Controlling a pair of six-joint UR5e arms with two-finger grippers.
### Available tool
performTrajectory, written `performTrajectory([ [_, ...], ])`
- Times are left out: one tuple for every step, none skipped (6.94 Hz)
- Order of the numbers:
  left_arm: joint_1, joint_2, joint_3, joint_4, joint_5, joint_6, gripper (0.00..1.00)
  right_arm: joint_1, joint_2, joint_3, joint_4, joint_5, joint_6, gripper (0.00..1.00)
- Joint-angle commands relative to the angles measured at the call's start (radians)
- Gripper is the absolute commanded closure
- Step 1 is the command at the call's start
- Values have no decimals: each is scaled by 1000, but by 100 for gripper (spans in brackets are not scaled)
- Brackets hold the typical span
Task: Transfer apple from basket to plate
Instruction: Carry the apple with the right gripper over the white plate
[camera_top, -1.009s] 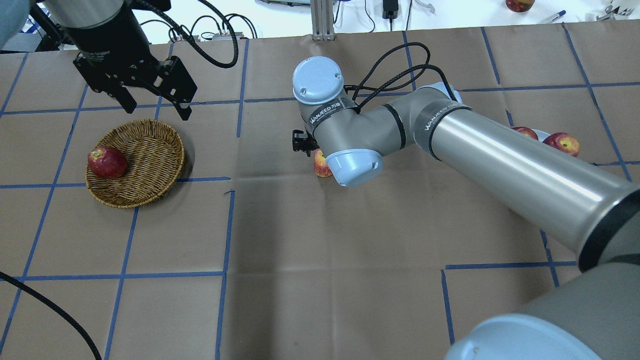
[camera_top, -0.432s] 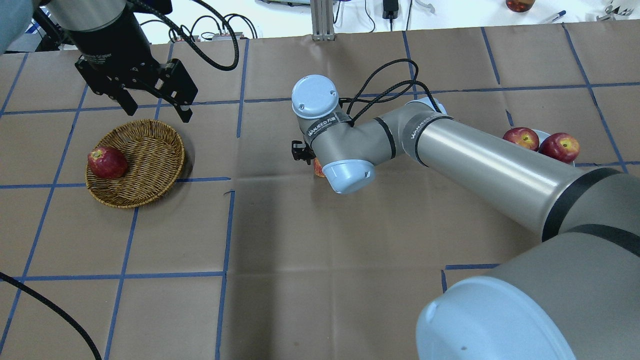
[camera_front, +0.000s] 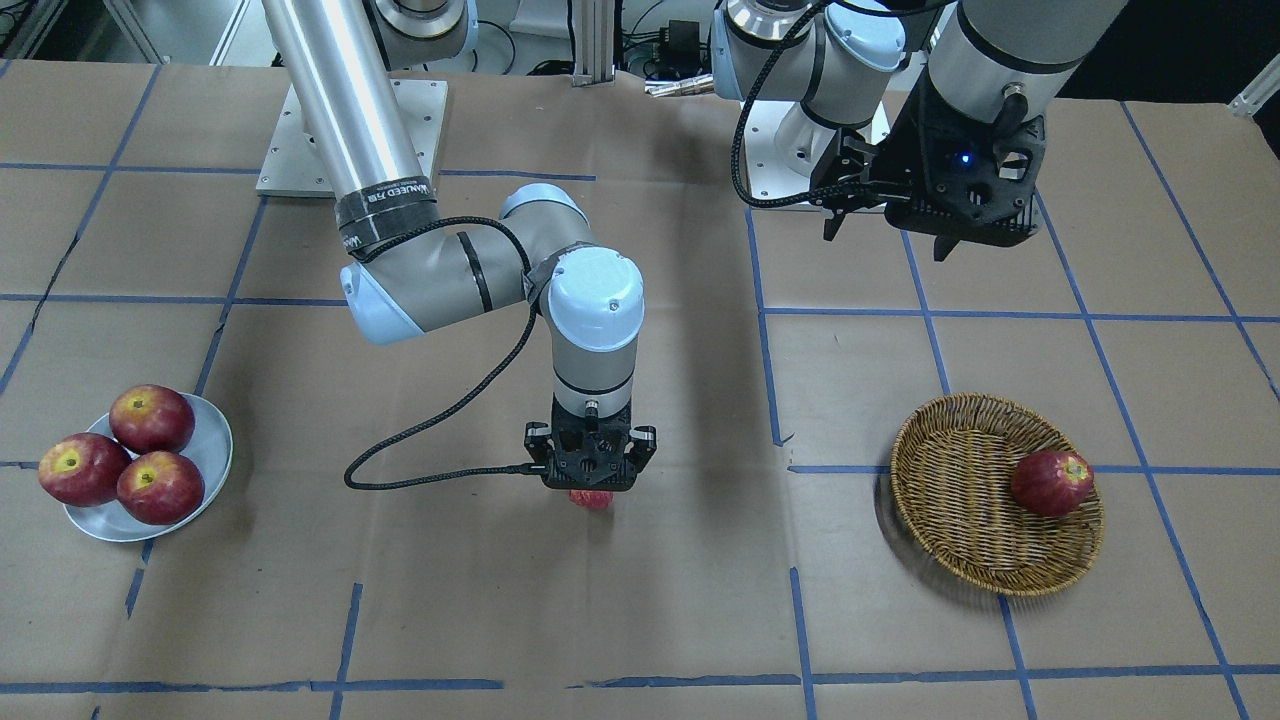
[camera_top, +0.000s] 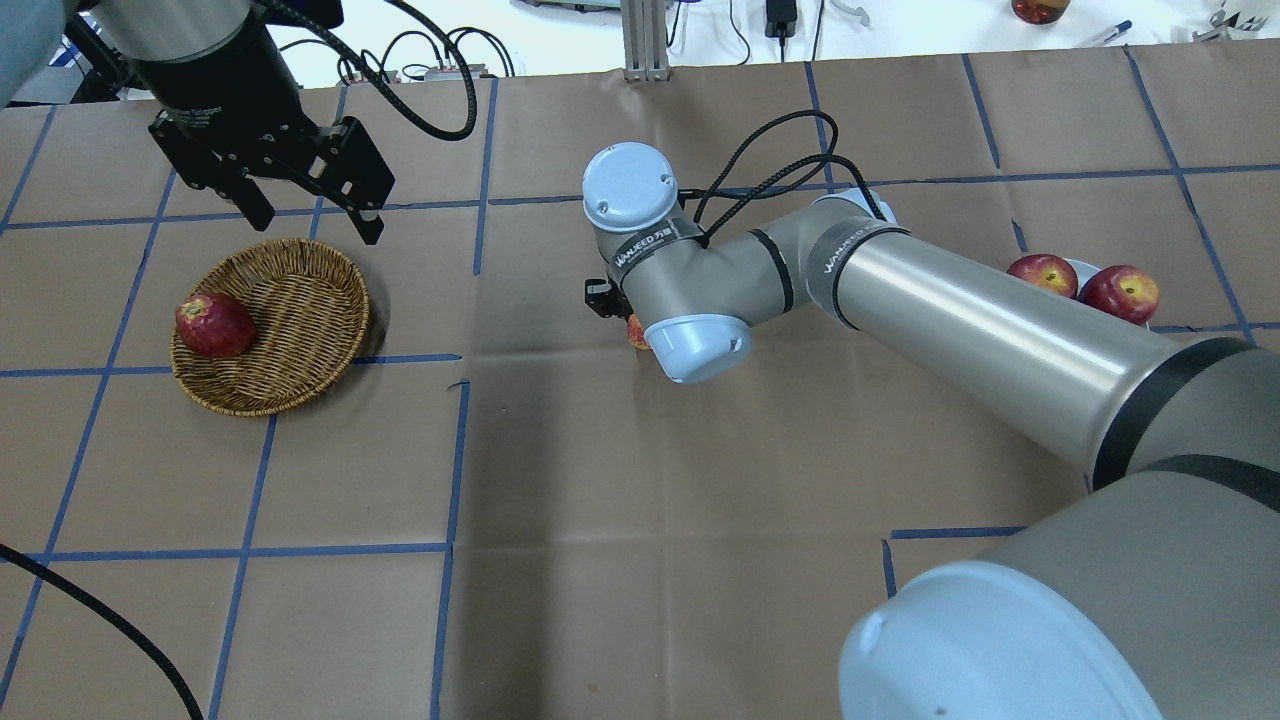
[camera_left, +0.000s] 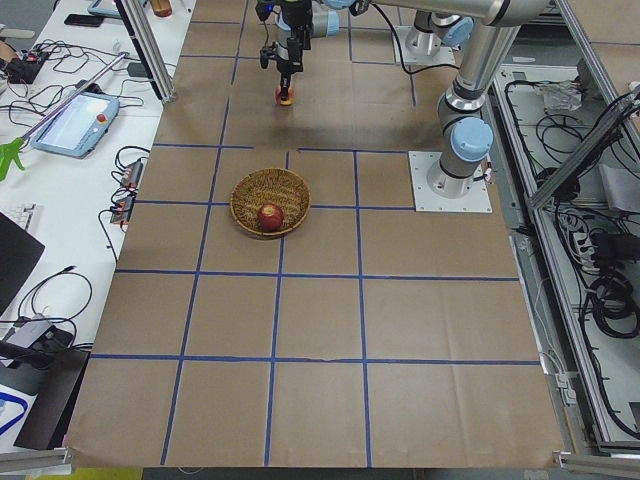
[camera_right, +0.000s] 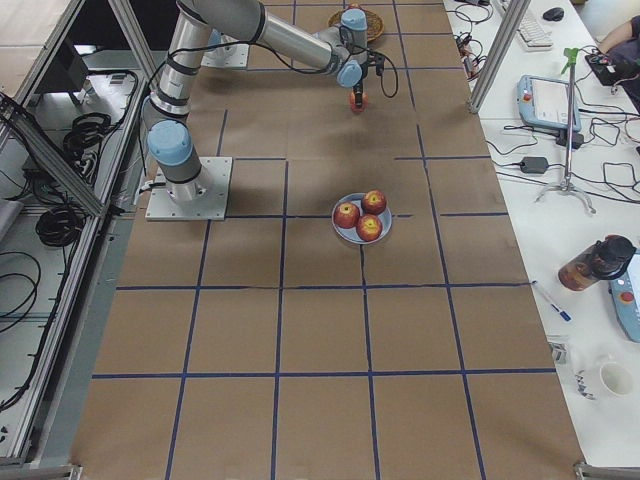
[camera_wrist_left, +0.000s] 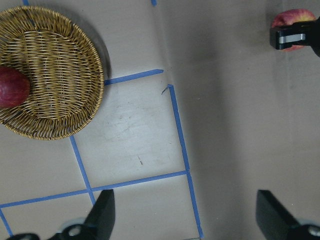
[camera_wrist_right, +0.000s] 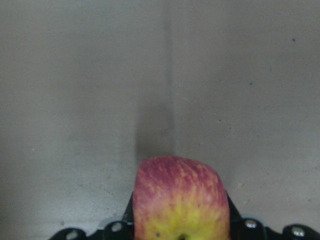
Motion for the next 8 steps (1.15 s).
performTrajectory([
  [1,11,-4,-5,3,3,1,-24,-104,-7,79,1,0,48],
  [1,8,-4,-2,3,3,1,-52,-195,-7,178,1,-3,47],
  [2,15,-7,-5,3,3,1,-127,-277,-7,272,1,-73,47],
  [2,13,-6,-2,4,1,1,-241,-348,-1,355,1,-218,47],
  [2,14,-6,-3,4,1,1,-358,-394,5,413,1,-353,47],
  [2,14,-6,-3,4,1,1,-477,-405,7,432,1,-506,47],
  [2,14,-6,-3,4,1,1,-593,-404,7,432,2,-664,47],
  [1,14,-7,-3,4,1,1,-705,-399,13,432,7,-825,47],
])
